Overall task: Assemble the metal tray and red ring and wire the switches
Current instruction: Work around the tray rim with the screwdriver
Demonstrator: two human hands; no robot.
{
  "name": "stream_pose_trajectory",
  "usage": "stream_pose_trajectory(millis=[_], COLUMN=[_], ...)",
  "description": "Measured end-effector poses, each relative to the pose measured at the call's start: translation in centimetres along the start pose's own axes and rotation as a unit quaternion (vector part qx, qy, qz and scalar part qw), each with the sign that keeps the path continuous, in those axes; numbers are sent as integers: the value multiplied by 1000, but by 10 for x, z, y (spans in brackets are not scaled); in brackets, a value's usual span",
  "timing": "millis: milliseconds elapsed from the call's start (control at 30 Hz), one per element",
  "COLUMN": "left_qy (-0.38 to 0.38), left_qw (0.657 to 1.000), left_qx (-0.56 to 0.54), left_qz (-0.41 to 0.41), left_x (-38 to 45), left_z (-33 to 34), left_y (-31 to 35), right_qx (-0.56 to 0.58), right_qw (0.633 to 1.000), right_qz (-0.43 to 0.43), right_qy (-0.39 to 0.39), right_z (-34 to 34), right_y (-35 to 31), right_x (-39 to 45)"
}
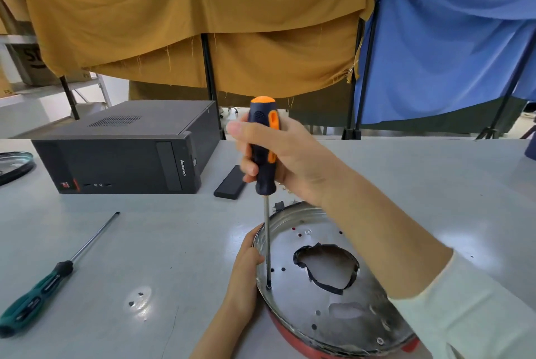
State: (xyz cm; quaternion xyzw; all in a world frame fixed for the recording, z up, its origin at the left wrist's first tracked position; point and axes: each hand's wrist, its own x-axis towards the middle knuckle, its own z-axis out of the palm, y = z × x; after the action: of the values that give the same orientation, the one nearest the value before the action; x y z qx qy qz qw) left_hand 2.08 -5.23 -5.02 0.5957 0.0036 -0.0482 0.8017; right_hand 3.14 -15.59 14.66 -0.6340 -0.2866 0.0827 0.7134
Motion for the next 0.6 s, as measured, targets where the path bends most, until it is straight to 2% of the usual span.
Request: stream_pose_trajectory(millis=[67, 100, 167, 233, 267, 333, 367, 400, 433, 500, 600], left_qy=[0, 2, 5, -1, -5, -4, -6, -11, -17, -17, -15], left_qw=[1000, 1000, 1000, 1000, 1000, 1000, 1000, 1000, 1000, 1000, 1000], left_qx=[-1, -2, -8, -7, -2, 7, 5, 2, 2, 5, 6], left_qz=[4, 3, -7, 0, 9, 22, 21, 21, 22, 21, 17], left_x=[2, 4, 6, 5, 3, 0, -1, 0, 0, 0, -2], left_z=[-2, -3, -4, -3, -2, -1, -1, 0, 0, 1, 2], left_y=[-3, -5, -6, -5, -4, -2, -1, 0, 0, 2, 4], right_qx=[49, 74, 98, 73, 56, 13, -12, -29, -41, -62, 48], right_qw=[987, 978, 968, 979, 989, 999, 990, 977, 968, 971, 998], right_qz=[44, 51, 53, 39, 22, -35, -73, -107, -126, -116, -45], right_qy=[-145, -189, -224, -185, -132, 30, 117, 182, 215, 198, 21], right_z=[-10, -12, -10, -4, 1, 12, 17, 19, 19, 14, 3], right_y=[-5, -6, -6, -3, 1, 10, 14, 17, 18, 17, 9], right_x=[1, 2, 2, 4, 4, 4, 1, -1, -2, -3, 1])
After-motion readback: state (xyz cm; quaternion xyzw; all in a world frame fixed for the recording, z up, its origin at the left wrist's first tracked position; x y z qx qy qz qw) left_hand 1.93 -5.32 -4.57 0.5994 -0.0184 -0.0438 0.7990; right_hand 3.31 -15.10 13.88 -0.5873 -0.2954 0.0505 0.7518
